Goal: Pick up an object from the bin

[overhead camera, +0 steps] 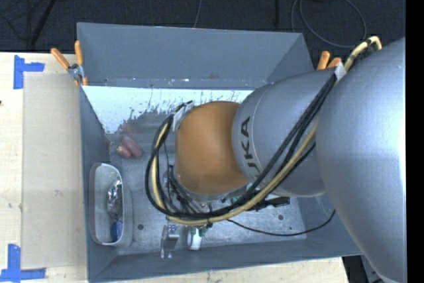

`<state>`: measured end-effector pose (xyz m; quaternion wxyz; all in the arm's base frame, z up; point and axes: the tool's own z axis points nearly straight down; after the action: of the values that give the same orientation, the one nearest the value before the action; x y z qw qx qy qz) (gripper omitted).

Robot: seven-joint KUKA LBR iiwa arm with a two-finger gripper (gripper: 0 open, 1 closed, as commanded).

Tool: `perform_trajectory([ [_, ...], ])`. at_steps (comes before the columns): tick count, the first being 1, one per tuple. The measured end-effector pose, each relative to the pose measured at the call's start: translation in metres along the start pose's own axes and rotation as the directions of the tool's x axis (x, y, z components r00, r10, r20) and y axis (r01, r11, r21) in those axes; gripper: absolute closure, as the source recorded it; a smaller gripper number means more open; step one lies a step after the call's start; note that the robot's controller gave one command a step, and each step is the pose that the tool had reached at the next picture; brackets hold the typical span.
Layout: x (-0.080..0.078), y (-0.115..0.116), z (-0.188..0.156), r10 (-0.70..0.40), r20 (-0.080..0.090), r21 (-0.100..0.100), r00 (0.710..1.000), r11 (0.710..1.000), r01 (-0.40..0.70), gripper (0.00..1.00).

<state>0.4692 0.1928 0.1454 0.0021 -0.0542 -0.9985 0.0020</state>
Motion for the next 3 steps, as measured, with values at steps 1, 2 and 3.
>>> perform_trajectory([
  [1, -0.025, -0.113, 0.054, -0.129, 0.011, -0.001, 0.992, 0.992, 0.129, 0.0],
  [2, -0.007, -0.045, -0.043, -0.105, 0.01, -0.008, 0.994, 0.994, 0.105, 0.0],
  [3, -0.033, -0.086, 0.016, -0.163, -0.002, -0.001, 0.987, 0.987, 0.163, 0.0],
])
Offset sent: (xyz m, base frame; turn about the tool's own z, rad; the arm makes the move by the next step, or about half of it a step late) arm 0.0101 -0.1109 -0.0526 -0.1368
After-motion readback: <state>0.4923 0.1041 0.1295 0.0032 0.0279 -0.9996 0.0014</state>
